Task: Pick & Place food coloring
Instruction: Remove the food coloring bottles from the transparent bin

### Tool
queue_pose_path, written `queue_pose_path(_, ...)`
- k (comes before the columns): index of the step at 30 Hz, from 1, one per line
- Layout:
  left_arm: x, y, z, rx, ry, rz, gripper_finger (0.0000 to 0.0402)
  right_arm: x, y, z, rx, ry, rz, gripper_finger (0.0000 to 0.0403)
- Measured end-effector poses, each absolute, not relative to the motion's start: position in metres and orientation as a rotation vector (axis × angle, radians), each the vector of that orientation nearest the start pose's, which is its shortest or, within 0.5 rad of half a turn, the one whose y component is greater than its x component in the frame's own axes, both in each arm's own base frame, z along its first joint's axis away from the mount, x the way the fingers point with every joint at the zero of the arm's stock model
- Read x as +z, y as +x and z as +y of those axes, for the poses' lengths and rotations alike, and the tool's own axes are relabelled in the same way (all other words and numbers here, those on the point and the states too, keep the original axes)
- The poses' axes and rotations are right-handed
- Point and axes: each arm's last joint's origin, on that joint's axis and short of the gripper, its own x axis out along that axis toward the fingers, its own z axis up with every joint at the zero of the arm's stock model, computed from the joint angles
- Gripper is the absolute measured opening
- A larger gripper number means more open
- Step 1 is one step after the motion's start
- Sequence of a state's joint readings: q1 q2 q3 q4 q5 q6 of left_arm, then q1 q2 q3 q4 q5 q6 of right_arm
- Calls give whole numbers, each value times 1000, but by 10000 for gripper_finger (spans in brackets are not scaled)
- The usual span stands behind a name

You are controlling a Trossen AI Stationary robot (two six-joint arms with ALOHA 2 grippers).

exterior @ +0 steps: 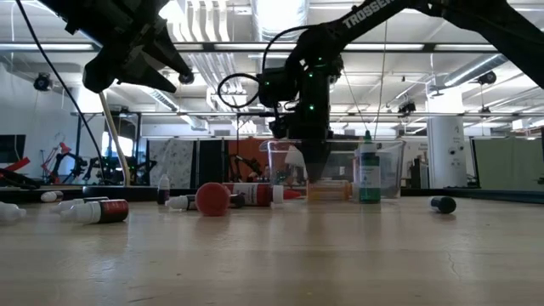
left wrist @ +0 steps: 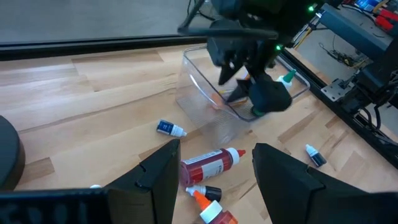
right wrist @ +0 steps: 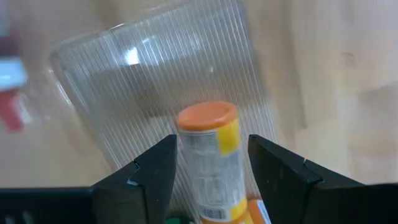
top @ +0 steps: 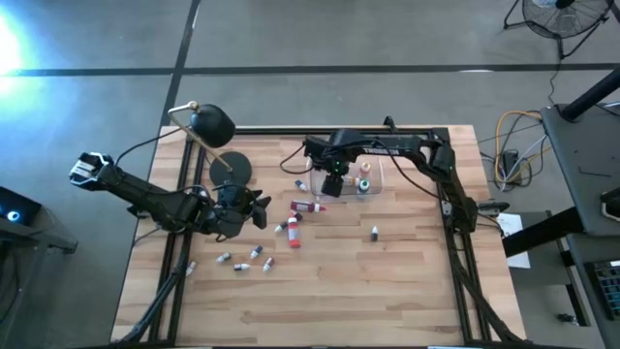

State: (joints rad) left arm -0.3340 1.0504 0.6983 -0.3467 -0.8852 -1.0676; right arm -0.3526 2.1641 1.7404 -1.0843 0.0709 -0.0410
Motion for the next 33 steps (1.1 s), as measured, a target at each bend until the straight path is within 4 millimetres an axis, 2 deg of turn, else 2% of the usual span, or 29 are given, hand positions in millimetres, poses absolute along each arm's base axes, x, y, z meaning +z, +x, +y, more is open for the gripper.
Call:
queue_pose_path(7, 249, 201, -46, 757, -607, 232, 174, 167, 392, -144, -202, 101, 1522, 192)
queue_pose_path(15, 249, 201, -46, 756, -607, 232, 174, 170, 391, -144, -209, 127, 1541, 191)
queue_pose_path(18, 249, 201, -46, 756, -607, 232, 174, 181, 393, -145, -230, 116, 1509, 191)
queue_pose_path(21, 249, 201, -46, 758, -606, 231, 174, 202, 393, -145, -271, 130, 1444, 191)
queue_pose_path(24, 249, 201, -46, 759, -607, 229, 174, 220, 387, -148, -272, 236, 1414, 191)
queue_pose_path(28, 249, 201, -46, 759, -608, 227, 174, 221, 377, -157, -312, 390, 1442, 191)
queue_pose_path(33, 249, 201, -46, 760, -609, 227, 174, 239, 374, -164, -349, 333, 1369, 183)
